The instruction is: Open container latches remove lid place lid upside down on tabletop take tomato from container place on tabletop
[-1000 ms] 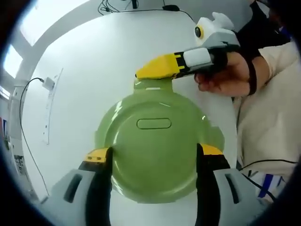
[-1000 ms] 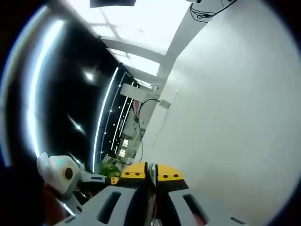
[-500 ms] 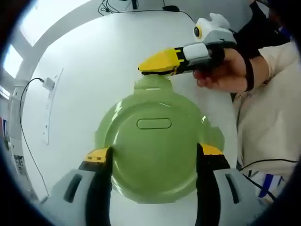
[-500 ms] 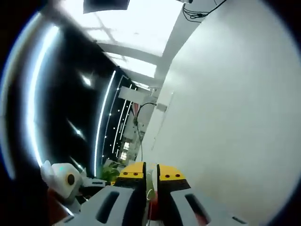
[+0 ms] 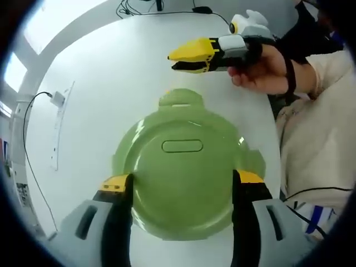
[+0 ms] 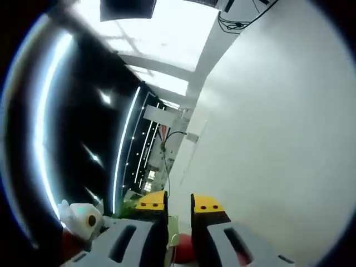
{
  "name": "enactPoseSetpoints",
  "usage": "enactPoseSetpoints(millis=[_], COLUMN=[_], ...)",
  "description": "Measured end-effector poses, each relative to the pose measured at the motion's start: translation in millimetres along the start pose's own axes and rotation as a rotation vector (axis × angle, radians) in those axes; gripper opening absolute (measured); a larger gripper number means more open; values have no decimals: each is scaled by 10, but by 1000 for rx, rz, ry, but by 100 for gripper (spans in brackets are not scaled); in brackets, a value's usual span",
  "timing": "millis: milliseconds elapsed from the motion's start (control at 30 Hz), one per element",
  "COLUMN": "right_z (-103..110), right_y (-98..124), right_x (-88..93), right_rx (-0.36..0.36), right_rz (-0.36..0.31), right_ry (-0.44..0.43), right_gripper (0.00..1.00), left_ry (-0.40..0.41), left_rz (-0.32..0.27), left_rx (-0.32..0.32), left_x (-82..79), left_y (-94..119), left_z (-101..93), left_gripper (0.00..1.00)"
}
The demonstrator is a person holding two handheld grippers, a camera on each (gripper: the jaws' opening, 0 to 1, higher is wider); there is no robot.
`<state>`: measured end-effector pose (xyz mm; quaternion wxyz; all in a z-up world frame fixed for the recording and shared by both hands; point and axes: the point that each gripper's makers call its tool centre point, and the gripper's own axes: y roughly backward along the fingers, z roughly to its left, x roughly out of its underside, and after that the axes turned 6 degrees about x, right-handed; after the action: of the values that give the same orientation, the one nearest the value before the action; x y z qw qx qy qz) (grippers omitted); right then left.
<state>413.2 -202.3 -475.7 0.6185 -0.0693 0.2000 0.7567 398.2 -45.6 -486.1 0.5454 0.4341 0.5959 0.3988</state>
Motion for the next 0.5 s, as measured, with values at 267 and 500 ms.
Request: enactPoseSetpoints(millis=[267, 500], right_z=[80, 182], right_y=[80, 130], right_x=[-145, -257], right_rx=[-29, -54], right_rz=[-22, -28], right_ry=[29, 71], right_gripper=[15, 18], left_ry=[-1, -1], left_rz=[2, 5], left_rx=[0, 0], left_x=[3, 4], left_y=[-1, 0], left_z=[-1, 0], left_gripper=[65, 65])
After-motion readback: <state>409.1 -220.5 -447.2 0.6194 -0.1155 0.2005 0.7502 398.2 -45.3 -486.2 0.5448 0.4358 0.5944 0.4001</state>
